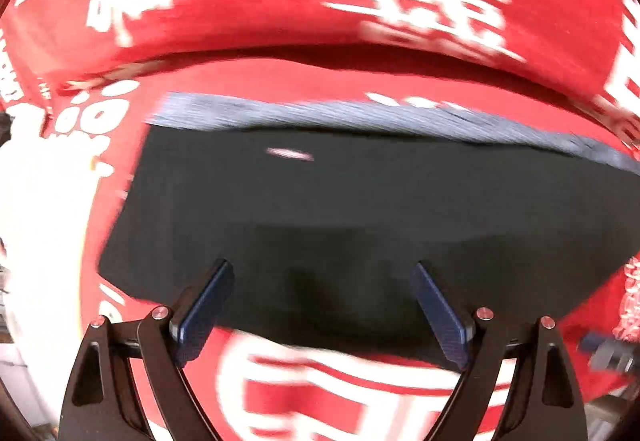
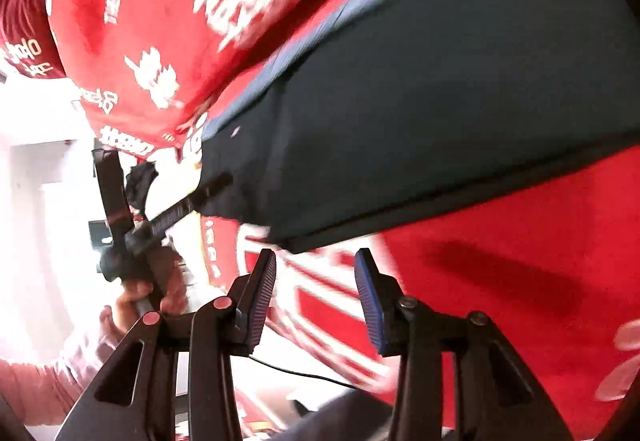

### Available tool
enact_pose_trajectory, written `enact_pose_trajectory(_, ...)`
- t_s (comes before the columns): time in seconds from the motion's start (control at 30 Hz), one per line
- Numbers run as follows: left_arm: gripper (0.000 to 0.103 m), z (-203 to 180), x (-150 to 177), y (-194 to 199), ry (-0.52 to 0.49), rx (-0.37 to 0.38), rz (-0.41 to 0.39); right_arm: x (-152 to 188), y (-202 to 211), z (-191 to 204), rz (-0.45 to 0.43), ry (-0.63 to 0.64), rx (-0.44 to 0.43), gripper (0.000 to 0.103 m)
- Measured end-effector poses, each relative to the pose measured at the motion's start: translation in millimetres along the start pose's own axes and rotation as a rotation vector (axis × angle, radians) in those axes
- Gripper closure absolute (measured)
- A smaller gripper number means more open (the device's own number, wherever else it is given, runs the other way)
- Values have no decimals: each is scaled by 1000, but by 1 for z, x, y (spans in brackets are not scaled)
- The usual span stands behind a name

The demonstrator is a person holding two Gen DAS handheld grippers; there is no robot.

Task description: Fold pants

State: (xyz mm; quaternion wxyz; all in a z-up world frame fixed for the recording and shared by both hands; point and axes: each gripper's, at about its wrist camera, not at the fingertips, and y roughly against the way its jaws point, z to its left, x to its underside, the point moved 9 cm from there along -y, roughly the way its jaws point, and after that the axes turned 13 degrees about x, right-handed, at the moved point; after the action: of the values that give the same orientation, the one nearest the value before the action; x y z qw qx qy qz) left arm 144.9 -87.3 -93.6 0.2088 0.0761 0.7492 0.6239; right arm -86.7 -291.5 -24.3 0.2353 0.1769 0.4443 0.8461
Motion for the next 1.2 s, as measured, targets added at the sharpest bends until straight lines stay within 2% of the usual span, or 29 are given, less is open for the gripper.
enact_pose_trajectory(0.07,12,32,-8,-8,-21,-45,0,11,-30,21,3,-24,-20,58)
enact_pose_trajectory(0.17,12,68,-15,-35,-31,-92,35,-2,-58,19,-17,-52,-9,58)
enact_pose_trajectory(0.23,7,59,-12,-58,-16,-37,29,-7,-68,23,-30,-76,-23,58)
enact_pose_trajectory(0.27,4,60,-12,-58,-19,-34,19,-9,-68,26,-41,-79,-38,58)
enact_pose_trajectory(0.4,4,64,-9,-59,-11,16,-7,-26,-73,27,-59,-105,-24,59)
enact_pose_trajectory(0.43,4,64,-7,-57,-22,17,-11,-32,-77,27,-44,-136,-23,72)
enact_pose_trajectory(0.47,4,67,-7,-56,-30,15,-6,-36,-81,25,-27,-166,-12,94)
enact_pose_trajectory(0.53,4,71,-8,-46,-43,24,3,-37,-68,38,-58,-135,-26,94)
enact_pose_trajectory(0.6,4,76,-2,-46,-60,34,12,-27,-58,58,-84,-40,-8,95)
enact_pose_trajectory(0.63,4,79,3,-47,-70,34,15,-21,-60,57,-78,-28,10,95)
enact_pose_trajectory(0.7,1,79,8,-46,-82,32,7,-8,-74,40,-44,-23,99,94)
enact_pose_trajectory(0.73,1,80,8,-46,-80,29,9,-5,-81,30,-31,-41,108,93)
enact_pose_trajectory(0.8,2,80,7,-41,-68,0,25,-5,-79,28,-16,-83,61,82)
enact_pose_trajectory(0.83,2,79,8,-37,-61,-19,33,-3,-71,27,-1,-64,91,71)
enact_pose_trajectory(0.9,2,69,7,-27,-55,-11,29,-3,-47,25,-29,17,176,68)
enact_pose_trajectory(0.97,2,42,5,-12,-83,21,-8,-12,-14,17,-110,78,250,68)
enact_pose_trajectory(1.0,2,21,3,-7,-106,46,-25,-23,2,10,-154,87,309,68)
enact_pose_trajectory(1.07,2,-26,2,-7,-148,120,-39,-45,18,1,-199,95,355,68)
enact_pose_trajectory(1.13,2,-66,1,-17,-193,175,-35,-69,17,-10,-197,98,387,68)
enact_pose_trajectory(1.2,2,-104,6,-39,-258,160,-14,-80,-1,-27,-156,127,453,70)
